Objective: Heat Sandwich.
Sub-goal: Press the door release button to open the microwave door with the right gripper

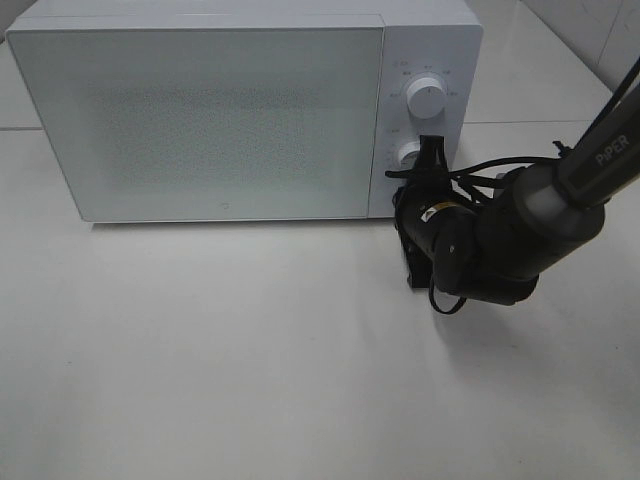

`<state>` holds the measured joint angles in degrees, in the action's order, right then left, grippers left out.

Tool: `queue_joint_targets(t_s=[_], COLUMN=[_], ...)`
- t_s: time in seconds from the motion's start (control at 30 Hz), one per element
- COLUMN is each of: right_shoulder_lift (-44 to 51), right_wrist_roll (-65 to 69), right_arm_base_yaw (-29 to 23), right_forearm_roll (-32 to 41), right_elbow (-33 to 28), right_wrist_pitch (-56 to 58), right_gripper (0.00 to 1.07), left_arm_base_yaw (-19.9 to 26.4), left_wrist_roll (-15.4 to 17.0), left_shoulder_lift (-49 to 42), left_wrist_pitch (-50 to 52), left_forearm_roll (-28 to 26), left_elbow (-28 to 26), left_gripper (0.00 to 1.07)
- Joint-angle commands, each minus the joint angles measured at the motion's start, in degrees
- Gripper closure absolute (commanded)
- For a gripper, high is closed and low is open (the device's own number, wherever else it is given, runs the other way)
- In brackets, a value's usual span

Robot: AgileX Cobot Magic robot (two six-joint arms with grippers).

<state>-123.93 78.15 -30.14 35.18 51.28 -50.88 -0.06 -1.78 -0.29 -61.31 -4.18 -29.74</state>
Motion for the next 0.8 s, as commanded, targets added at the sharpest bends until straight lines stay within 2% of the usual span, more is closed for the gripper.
queue_joint_targets(t_s=[0.03,0.17,0.8], right_shoulder_lift=[-0.3,-0.8,-0.8], right_wrist_roll=[-2.9,-2.9,-4.0], right_arm_base_yaw=[3.0,3.0,3.0], right_forearm_roll=[-1.1,-1.1,-1.1], right_elbow=[5.3,6.9,6.9], right_wrist_pitch=[-9.0,-9.3,-6.1], right_gripper=[1.07,1.07,1.07], left_arm_base_yaw=[-0.3,-0.3,-0.3], left_wrist_roll=[0.2,0.2,0.2], left_shoulder_lift=[-1.0,-1.0,-1.0], left_wrist_pitch=[0.0,0.0,0.0], left_forearm_roll=[-0.2,-0.2,-0.2], left_elbow=[0.1,0.1,0.1], left_gripper=[0.09,0.09,0.09])
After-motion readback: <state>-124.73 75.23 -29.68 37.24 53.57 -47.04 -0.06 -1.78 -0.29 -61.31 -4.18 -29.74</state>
